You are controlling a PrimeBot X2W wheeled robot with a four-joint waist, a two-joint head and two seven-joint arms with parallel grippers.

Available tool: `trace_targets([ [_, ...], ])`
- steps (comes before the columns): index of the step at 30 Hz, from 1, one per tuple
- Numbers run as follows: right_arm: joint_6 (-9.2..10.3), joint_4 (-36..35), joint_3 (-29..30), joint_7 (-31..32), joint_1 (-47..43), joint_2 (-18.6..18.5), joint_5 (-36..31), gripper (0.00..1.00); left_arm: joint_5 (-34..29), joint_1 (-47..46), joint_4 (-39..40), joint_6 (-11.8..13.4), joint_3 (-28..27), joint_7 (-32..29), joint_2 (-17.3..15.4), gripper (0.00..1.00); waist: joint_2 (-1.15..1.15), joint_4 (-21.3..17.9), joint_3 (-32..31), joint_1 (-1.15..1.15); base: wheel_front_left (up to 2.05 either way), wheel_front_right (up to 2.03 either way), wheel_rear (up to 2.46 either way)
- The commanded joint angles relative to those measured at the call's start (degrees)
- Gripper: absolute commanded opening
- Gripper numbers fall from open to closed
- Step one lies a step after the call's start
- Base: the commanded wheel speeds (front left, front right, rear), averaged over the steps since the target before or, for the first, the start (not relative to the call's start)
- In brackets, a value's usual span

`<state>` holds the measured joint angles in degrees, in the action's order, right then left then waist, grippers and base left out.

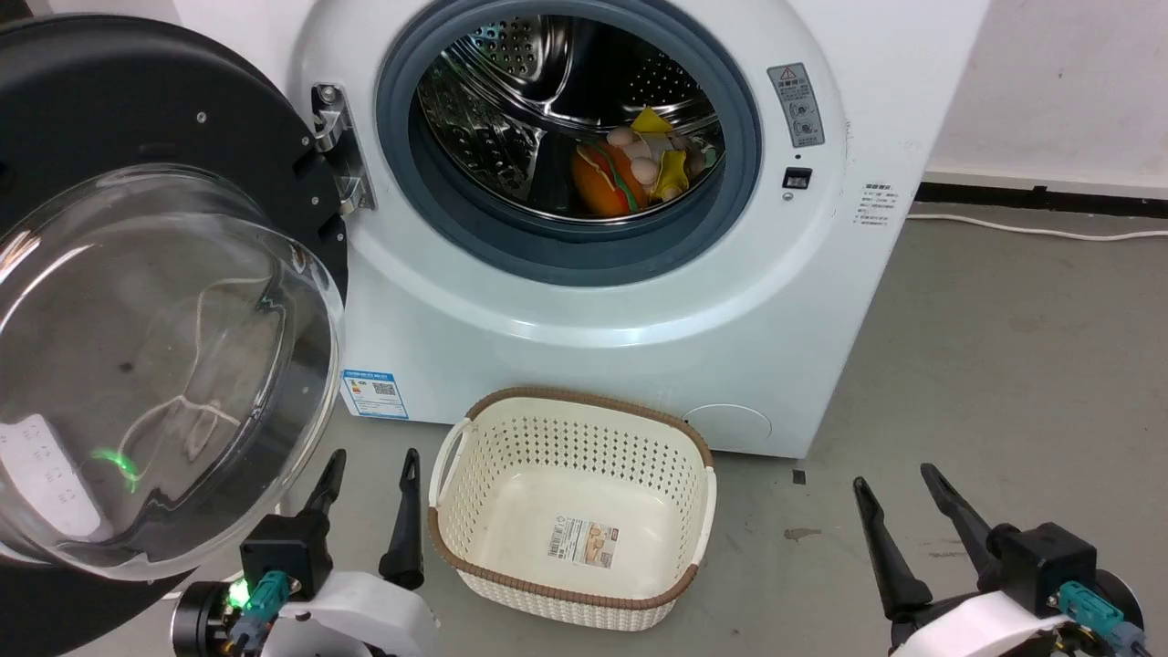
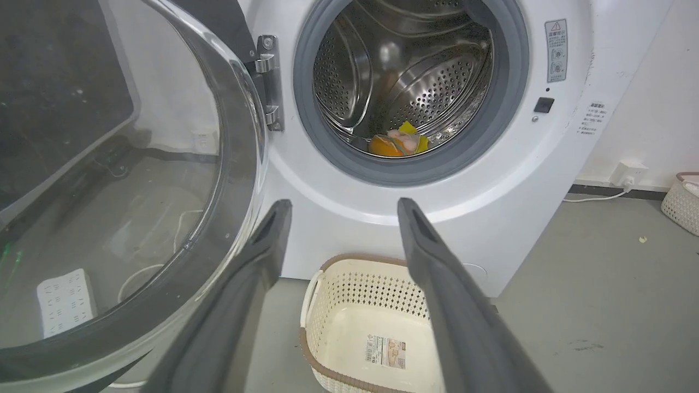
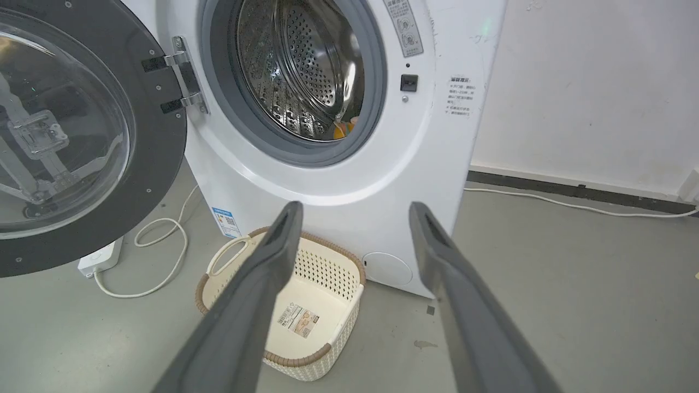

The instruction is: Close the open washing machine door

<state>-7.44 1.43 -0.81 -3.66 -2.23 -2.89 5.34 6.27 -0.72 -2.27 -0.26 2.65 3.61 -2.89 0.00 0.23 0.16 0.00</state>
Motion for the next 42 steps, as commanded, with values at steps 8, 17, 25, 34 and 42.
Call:
trace_targets([
  [8, -0.02, 0.58, -0.28, -1.45, -1.14, 0.01, 1.86, 1.00, 1.72, 1.28, -0.78, -0.51, 0.73, 1.50, 0.00, 1.00, 0.00, -0.02, -0.08, 0.00, 0.00, 0.00, 0.00],
  [17, -0.02, 1.25, -0.61, -2.76, -1.83, 0.01, 3.68, 1.00, 3.67, 1.56, -1.55, -0.68, 1.32, 2.82, 0.00, 1.00, 0.00, 0.05, -0.12, 0.00, 0.00, 0.00, 0.00],
  [25, -0.02, 1.77, -0.92, -3.72, -2.39, 0.01, 5.18, 1.00, 4.20, 1.67, -2.15, -0.49, 1.77, 3.77, -0.18, 0.00, 0.00, 0.16, -0.19, 0.00, 0.00, 0.00, 0.00],
  [34, -0.03, 2.10, -0.83, -4.79, -3.30, 0.01, 7.03, 1.00, 6.98, 2.01, 2.51, -1.50, -0.39, 4.85, -0.05, 0.00, 0.00, 1.21, -0.13, 0.00, 0.00, 0.00, 0.00],
  [42, -0.03, 2.72, -0.47, -5.75, -3.99, 0.01, 8.52, 1.00, 18.36, 2.54, 13.99, 0.03, -8.81, 5.80, 0.00, 0.00, 0.00, 5.58, 0.12, 0.00, 0.00, 0.00, 0.00],
])
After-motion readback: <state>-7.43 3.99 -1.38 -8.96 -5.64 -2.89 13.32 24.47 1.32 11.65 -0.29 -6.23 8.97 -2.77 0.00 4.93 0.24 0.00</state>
